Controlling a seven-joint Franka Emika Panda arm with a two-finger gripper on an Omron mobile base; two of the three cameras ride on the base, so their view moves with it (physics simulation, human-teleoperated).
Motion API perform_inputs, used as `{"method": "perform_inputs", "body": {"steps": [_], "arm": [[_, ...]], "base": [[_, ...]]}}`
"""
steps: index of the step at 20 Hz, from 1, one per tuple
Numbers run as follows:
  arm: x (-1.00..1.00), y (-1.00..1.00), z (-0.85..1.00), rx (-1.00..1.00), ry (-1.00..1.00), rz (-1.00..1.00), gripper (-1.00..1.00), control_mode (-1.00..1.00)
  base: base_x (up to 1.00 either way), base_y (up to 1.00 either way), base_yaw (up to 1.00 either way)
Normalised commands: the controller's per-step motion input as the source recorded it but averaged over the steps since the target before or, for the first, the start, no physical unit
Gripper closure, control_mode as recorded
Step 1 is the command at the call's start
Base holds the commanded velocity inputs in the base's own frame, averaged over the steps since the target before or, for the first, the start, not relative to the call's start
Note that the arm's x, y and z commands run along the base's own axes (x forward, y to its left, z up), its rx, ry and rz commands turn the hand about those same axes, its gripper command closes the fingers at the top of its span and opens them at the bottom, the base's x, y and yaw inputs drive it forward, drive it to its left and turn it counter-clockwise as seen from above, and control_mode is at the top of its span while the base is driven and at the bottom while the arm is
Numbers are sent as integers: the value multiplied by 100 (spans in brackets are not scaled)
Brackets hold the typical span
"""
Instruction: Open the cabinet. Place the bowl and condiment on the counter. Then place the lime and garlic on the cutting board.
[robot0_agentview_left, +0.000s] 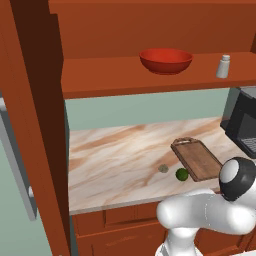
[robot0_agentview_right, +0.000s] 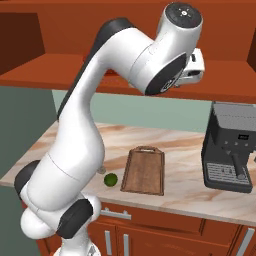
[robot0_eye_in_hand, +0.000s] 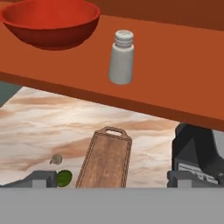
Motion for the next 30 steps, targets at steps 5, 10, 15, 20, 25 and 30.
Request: {"method": "perform_inputs", "body": {"steps": [5,10,15,20,25,30], "arm": [[0,2,-3,20,-36,0,-100,-100],[0,25,1,18,-25,-2,-100,-100],[0,61,9,12,-15,-8,-100,-100],[0,69,4,8,-11,-10,-100,-100],[0,35,10,8,-2,-9,-100,-100],[0,7,27,7,0,-8,-100,-100]], "base": [[0,0,0],[0,0,0],[0,0,0],[0,0,0],[0,0,0],[0,0,0]]}}
